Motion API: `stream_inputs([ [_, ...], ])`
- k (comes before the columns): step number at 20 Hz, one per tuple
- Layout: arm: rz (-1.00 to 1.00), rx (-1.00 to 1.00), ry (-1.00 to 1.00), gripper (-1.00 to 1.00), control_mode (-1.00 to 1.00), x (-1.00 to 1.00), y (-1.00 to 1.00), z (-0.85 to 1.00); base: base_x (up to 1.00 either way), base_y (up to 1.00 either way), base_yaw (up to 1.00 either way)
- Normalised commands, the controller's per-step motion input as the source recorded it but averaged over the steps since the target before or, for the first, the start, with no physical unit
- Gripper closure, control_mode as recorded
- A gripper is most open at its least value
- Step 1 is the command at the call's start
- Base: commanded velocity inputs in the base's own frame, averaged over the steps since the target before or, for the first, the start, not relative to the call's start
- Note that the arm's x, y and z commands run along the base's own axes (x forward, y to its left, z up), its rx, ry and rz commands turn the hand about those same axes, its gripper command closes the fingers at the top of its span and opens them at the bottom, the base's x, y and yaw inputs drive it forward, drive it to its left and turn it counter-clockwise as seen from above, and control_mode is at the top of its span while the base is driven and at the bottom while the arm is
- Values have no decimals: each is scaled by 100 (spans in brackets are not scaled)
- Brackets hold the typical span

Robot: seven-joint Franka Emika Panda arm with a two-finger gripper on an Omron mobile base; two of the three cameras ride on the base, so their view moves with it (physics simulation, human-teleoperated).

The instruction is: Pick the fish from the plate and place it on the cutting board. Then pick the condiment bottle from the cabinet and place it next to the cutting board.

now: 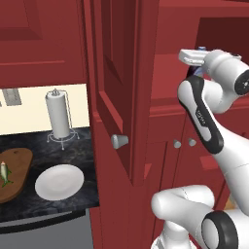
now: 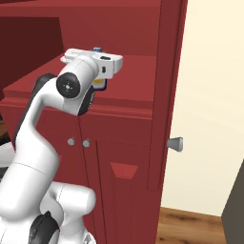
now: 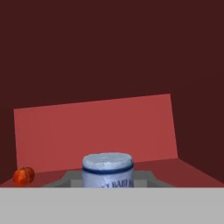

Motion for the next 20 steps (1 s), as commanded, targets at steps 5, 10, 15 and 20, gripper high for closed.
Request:
stream_inputs([
  [5, 0, 0, 0, 100, -100, -6, 0, 0, 0, 0, 0],
  [10, 0, 0, 0, 100, -100, -8, 0, 0, 0, 0, 0],
  [15, 0, 0, 0, 100, -100, -15, 0, 0, 0, 0, 0],
  [20, 0, -1, 0, 100, -100, -27, 0, 5, 0, 0, 0],
])
